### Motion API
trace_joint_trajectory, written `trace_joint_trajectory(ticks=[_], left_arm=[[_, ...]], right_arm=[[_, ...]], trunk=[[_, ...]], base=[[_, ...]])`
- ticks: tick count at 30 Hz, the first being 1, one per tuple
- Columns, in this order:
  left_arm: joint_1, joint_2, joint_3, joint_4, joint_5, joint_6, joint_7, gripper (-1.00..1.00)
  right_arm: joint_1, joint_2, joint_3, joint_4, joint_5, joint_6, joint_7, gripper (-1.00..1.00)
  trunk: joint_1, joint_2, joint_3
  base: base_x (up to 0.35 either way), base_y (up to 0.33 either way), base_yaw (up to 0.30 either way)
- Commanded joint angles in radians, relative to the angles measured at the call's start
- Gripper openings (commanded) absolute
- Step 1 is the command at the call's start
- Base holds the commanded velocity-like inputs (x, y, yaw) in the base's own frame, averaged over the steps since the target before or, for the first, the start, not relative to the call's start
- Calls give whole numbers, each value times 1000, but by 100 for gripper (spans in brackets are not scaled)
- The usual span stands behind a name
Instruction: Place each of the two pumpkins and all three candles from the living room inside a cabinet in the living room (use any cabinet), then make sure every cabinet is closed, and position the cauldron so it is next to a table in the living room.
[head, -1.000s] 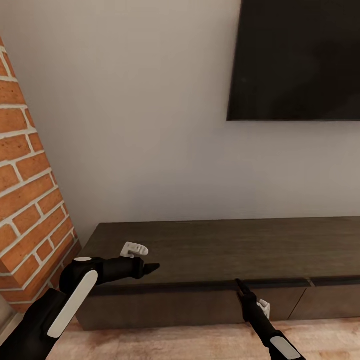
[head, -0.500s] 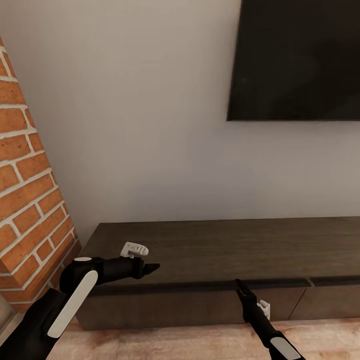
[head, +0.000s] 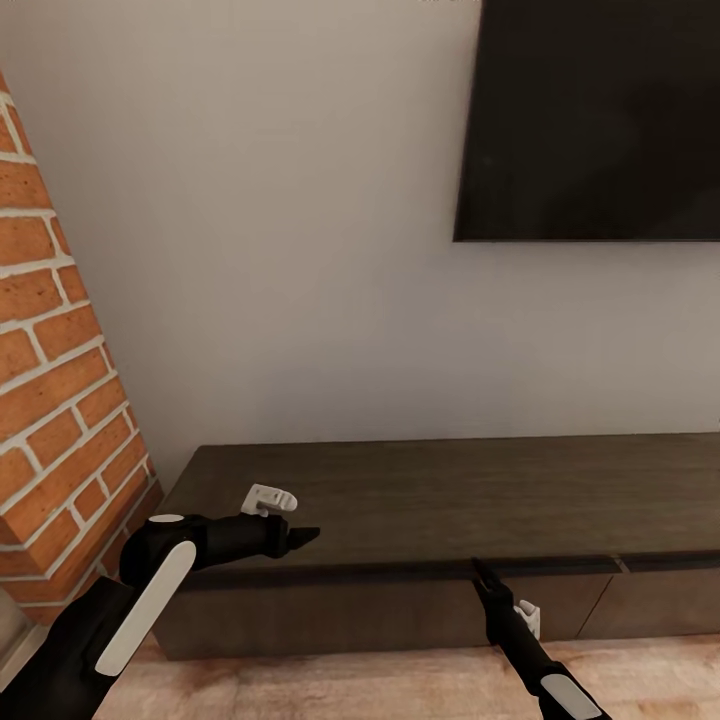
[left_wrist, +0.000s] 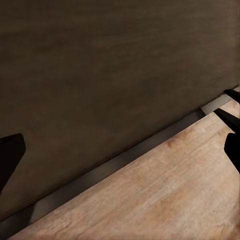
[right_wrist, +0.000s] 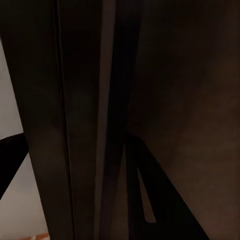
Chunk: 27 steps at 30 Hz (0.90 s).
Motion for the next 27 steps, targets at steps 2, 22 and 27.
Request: trace_joint_trajectory(ticks=[2,22,27], left_arm=[[-1,0,0,0,-7,2,-7,100],[-1,0,1,0,-7,2,-7,100],[-1,0,1,0,-7,2,-7,100]], right_arm=[[-1,0,-2,-1,-16,14,6,-100],[-1,0,-1,-1,-16,16,6,-100],[-1,0,-1,-1,-16,16,6,-100]], trunk=[[0,0,-1],[0,0,-1],[0,0,-1]], base=[[-64,0,0],[-16,0,0],[0,0,0]])
